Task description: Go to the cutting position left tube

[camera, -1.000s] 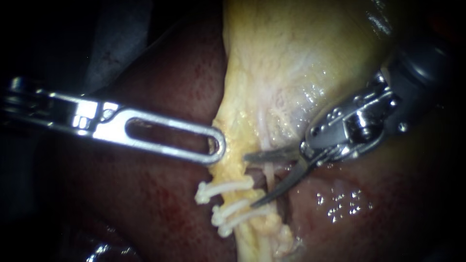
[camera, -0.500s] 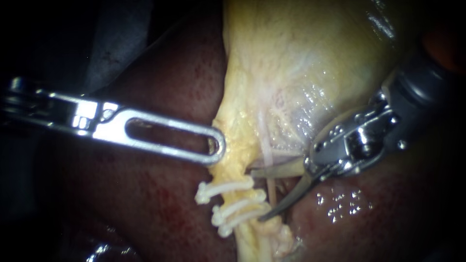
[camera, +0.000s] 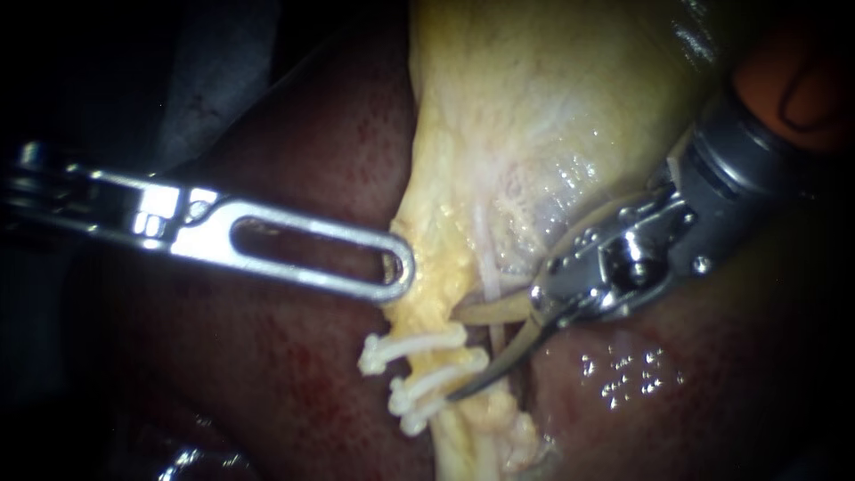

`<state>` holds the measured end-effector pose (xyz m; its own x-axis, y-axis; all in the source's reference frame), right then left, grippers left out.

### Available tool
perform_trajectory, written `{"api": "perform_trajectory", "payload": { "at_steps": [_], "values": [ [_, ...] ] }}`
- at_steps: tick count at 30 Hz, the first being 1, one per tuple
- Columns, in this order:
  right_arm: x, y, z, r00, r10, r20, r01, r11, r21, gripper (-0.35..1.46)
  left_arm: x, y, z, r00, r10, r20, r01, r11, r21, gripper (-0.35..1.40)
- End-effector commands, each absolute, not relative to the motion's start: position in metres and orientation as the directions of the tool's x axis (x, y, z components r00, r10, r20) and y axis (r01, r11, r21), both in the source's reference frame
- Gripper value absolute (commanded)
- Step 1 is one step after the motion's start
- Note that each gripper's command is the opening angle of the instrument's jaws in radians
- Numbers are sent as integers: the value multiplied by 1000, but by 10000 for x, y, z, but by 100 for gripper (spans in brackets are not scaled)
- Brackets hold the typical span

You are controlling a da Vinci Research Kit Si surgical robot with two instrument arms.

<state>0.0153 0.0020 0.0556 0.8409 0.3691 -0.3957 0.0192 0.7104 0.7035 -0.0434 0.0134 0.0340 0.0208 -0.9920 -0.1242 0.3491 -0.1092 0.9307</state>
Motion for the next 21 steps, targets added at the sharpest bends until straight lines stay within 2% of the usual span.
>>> {"api": "perform_trajectory", "payload": {
  "at_steps": [1, 12, 21],
  "values": [
    [154, 19, 557, 841, 368, -397, 20, 711, 703, 91, -434, 134, 341, 21, -992, -124, 349, -109, 931, -35],
    [164, 15, 565, 841, 401, -363, -22, 696, 718, 81, -434, 134, 341, 21, -992, -124, 350, -109, 931, -35],
    [170, 14, 569, 830, 415, -372, -22, 691, 722, 79, -435, 134, 341, 20, -992, -124, 350, -110, 930, -35]
  ]
}}
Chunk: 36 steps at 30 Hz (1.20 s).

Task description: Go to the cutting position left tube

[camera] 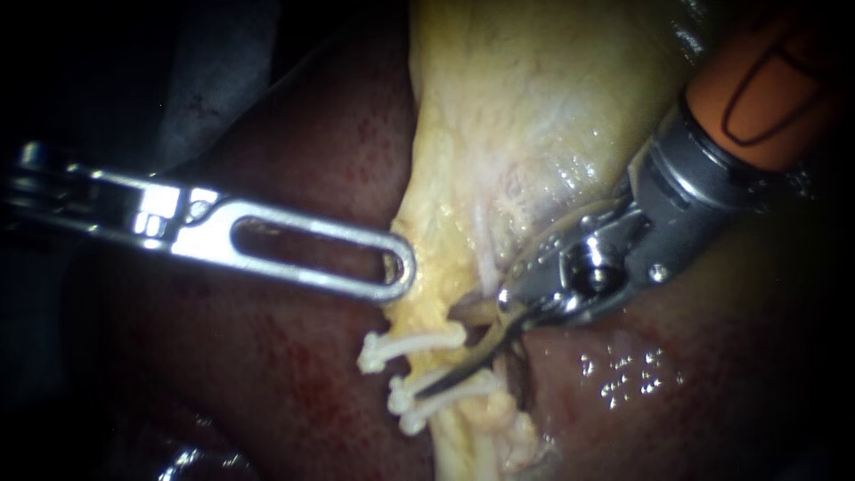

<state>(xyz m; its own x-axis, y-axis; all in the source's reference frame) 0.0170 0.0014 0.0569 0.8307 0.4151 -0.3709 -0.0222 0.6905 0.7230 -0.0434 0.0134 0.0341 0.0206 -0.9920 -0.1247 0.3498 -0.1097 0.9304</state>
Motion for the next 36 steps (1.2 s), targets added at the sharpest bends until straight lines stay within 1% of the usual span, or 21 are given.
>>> {"api": "perform_trajectory", "payload": {
  "at_steps": [1, 10, 14, 21, 28, 30, 33, 36],
  "values": [
    [170, 14, 569, 830, 415, -372, -22, 692, 722, 79, -435, 134, 341, 20, -992, -124, 350, -110, 930, -35],
    [171, 13, 575, 829, 423, -366, -31, 689, 724, 76, -435, 134, 341, 20, -992, -124, 350, -110, 930, -35],
    [172, 14, 576, 822, 438, -365, -39, 681, 731, 69, -435, 134, 341, 20, -992, -124, 350, -110, 930, -35],
    [175, 14, 577, 818, 445, -363, -43, 678, 734, 68, -436, 134, 341, 20, -992, -124, 350, -110, 930, -35],
    [176, 8, 581, 819, 449, -357, -50, 676, 735, 61, -436, 133, 341, 20, -992, -124, 350, -110, 930, -35],
    [176, 7, 582, 819, 452, -354, -54, 674, 737, 56, -436, 134, 341, 20, -992, -124, 350, -110, 930, -35],
    [177, 6, 582, 818, 452, -356, -52, 674, 737, 36, -436, 134, 341, 20, -992, -124, 350, -110, 930, -35],
    [177, 5, 582, 818, 452, -357, -52, 674, 736, 34, -436, 133, 341, 19, -992, -124, 350, -110, 930, -35]
  ]
}}
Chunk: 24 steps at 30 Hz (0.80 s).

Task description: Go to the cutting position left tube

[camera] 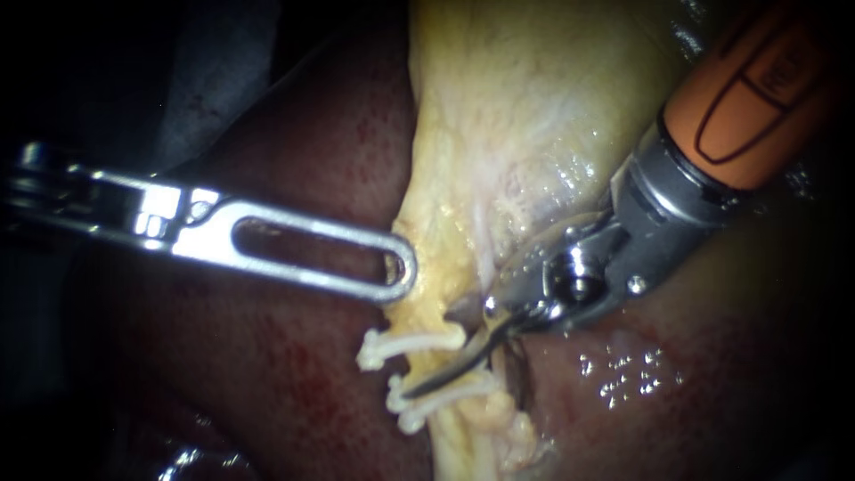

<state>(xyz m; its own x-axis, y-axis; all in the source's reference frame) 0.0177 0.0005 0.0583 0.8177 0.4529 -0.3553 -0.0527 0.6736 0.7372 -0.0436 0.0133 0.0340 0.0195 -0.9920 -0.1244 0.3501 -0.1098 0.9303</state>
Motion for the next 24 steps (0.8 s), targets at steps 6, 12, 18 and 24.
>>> {"api": "perform_trajectory", "payload": {
  "at_steps": [6, 12, 18, 24],
  "values": [
    [177, 6, 583, 818, 452, -356, -52, 674, 736, 24, -436, 134, 340, 19, -992, -124, 350, -110, 930, -35],
    [178, 6, 583, 815, 455, -360, -49, 673, 738, 24, -436, 133, 340, 19, -992, -124, 350, -110, 930, -35],
    [178, 5, 582, 815, 454, -361, -48, 673, 738, 24, -436, 133, 340, 19, -992, -124, 350, -110, 930, -35],
    [178, 5, 582, 814, 454, -363, -46, 673, 738, 24, -436, 133, 340, 19, -992, -124, 350, -110, 930, -35]
  ]
}}
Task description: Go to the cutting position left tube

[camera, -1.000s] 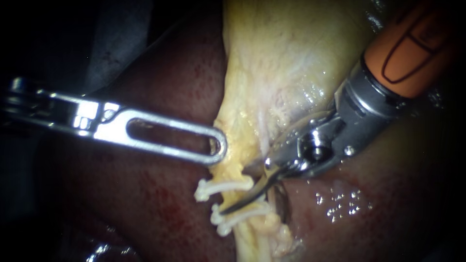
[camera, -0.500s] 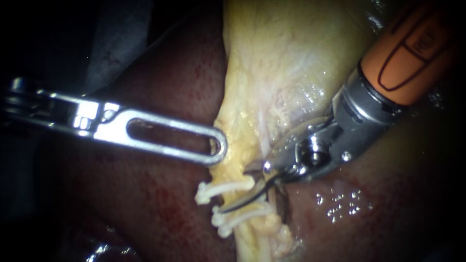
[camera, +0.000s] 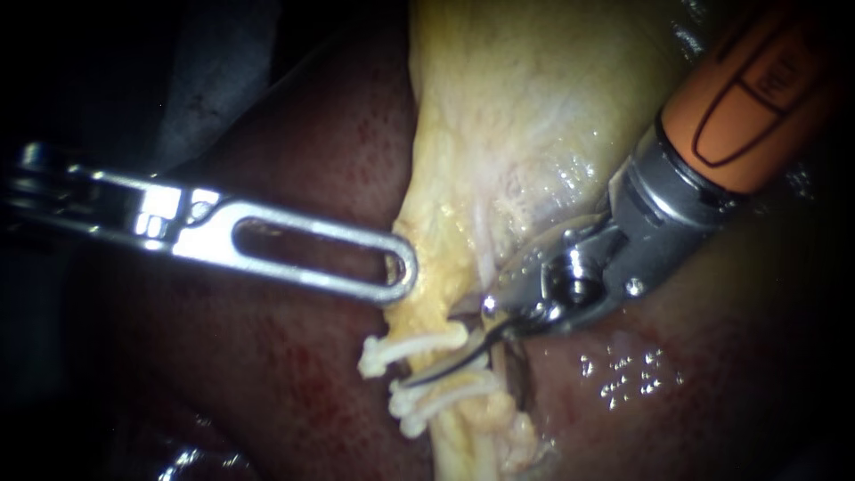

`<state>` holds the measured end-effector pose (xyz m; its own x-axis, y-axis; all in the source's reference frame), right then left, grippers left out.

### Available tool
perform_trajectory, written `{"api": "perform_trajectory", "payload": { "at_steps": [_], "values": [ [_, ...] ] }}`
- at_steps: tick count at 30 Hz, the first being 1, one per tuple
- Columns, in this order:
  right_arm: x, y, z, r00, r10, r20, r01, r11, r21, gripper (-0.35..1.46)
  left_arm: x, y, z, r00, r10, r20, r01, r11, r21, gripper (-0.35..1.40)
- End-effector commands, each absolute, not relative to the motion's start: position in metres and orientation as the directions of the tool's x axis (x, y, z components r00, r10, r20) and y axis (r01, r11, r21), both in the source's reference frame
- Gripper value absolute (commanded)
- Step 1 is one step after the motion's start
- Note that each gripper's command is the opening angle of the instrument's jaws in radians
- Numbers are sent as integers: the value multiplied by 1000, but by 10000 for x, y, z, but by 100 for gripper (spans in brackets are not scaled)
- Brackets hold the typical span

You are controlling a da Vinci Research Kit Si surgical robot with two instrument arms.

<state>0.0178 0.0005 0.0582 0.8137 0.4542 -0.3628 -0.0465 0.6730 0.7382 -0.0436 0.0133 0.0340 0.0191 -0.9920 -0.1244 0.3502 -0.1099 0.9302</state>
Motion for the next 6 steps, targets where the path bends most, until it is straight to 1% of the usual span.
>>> {"api": "perform_trajectory", "payload": {
  "at_steps": [1, 6],
  "values": [
    [178, 5, 582, 814, 454, -363, -46, 673, 738, 24, -437, 133, 340, 19, -992, -124, 350, -110, 930, -35],
    [178, 5, 582, 814, 453, -363, -45, 673, 738, 24, -437, 133, 340, 19, -992, -124, 350, -110, 930, -35]
  ]
}}
